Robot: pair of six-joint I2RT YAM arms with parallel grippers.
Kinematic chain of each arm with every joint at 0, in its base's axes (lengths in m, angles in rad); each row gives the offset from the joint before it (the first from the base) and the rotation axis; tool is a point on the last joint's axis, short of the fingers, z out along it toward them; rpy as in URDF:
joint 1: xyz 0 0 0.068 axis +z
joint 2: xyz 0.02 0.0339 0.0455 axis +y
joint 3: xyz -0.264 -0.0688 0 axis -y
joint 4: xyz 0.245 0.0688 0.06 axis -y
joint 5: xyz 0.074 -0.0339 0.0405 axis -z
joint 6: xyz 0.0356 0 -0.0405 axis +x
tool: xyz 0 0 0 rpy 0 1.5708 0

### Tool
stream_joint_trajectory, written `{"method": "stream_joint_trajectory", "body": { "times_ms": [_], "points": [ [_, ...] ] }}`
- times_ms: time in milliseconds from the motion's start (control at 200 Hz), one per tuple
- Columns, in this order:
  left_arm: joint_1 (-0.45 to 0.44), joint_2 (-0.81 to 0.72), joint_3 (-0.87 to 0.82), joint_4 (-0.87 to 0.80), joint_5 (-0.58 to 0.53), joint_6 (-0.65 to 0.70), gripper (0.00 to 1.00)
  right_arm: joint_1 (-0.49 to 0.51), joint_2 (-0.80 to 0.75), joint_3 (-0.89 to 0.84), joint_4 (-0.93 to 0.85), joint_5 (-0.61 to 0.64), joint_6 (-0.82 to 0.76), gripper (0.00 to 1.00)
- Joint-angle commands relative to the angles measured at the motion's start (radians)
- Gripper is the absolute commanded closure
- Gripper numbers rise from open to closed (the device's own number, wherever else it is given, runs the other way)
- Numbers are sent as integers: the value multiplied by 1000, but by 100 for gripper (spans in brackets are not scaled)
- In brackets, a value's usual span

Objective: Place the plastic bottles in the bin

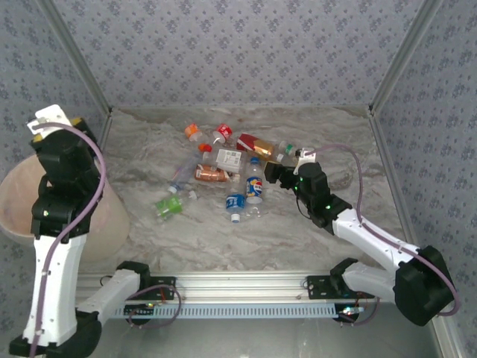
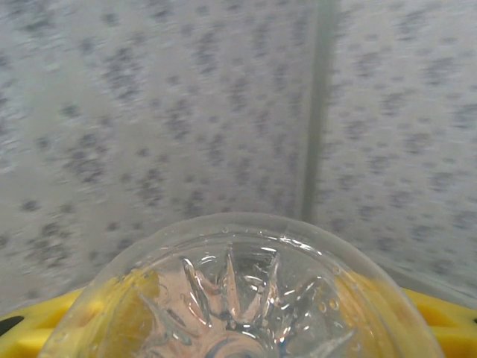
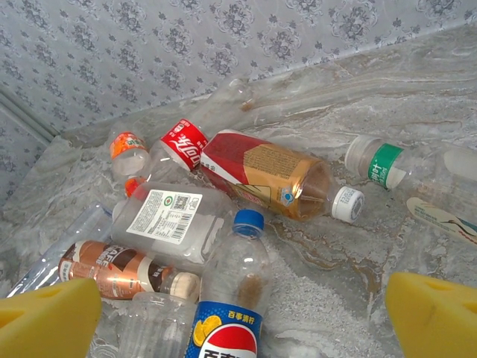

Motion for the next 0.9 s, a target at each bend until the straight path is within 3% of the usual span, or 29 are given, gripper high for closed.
{"method": "stream_joint_trajectory", "body": {
  "times_ms": [0, 75, 210, 390, 560, 749, 894],
  "points": [
    [121, 4, -28, -96, 45, -98, 40, -5, 0, 35, 14, -11, 17, 0],
    [195, 0, -60, -122, 93, -152, 40, -6, 1, 37, 14, -17, 17, 0],
    [370, 7, -80, -167, 301, -258, 39, -7, -3, 41, 15, -33, 4, 0],
    [541, 41, -113, -235, 376, -347, 41, -6, -7, 60, -14, -31, -21, 0],
    [662, 54, -193, -223, 516, -399, 40, -7, 2, 80, -32, -30, -43, 0],
    [710, 118, -195, -241, 556, -400, 37, -7, 20, 88, -27, -31, -44, 0],
    [713, 143, -216, -223, 562, -416, 28, -7, 30, 90, -14, -25, -43, 0]
  ]
}}
